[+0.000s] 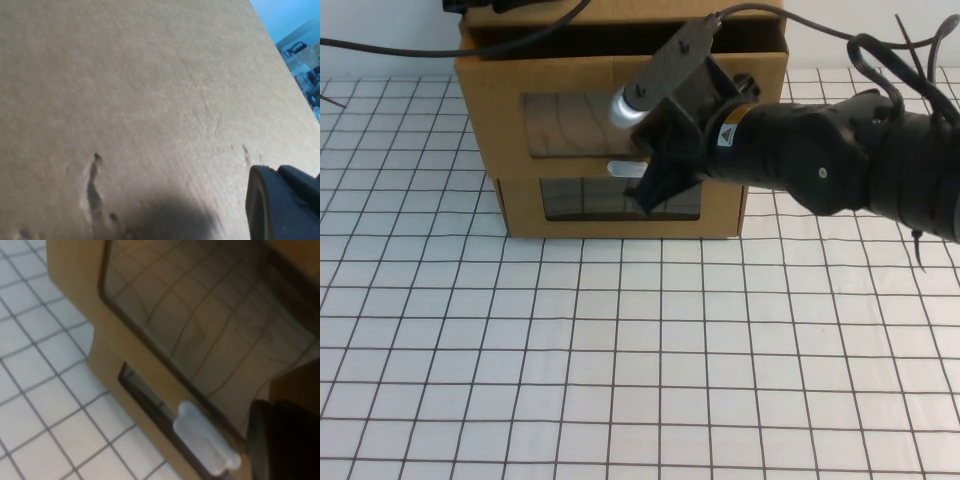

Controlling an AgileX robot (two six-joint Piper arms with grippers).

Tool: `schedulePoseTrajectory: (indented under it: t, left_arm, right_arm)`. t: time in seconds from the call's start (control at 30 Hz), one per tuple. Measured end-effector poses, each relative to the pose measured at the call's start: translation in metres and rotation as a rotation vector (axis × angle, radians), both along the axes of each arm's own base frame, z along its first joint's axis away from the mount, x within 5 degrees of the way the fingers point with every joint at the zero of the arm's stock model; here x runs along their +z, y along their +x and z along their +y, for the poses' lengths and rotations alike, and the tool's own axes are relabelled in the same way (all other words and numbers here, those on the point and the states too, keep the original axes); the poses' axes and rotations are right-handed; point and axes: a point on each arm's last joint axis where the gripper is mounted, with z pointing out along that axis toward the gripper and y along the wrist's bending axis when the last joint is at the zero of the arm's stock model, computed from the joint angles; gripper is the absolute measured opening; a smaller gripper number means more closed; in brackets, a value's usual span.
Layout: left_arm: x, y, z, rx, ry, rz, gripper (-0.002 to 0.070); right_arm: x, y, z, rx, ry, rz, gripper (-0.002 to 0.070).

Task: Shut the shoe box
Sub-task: Close the shoe box with your right arm

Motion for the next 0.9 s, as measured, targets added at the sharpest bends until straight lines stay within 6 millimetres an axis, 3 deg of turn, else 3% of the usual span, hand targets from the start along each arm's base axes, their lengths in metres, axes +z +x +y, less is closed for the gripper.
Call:
schedulePoseTrajectory:
  t: [0.27, 0.5, 0.7, 0.9]
  left_arm:
    - [0.000, 0.000, 0.000, 0.000, 0.000, 0.000, -0.0006]
    - [0.000, 0.000, 0.000, 0.000, 0.000, 0.000, -0.0006]
    - [0.000, 0.000, 0.000, 0.000, 0.000, 0.000, -0.0006]
    - [0.000, 0.000, 0.000, 0.000, 0.000, 0.000, -0.0006]
  right_arm:
    - [0.005, 0.009, 0.009, -0.008, 0.041, 0.031, -0.0013]
    - [0.002, -0.001, 0.017, 0.064, -0.021, 0.092, -0.0014]
    - [0.006, -0.021, 0.042, 0.227, -0.019, 0.028, -0.0013]
    - [0.015, -0.013, 0.051, 0.187, 0.091, -0.069, -0.0013]
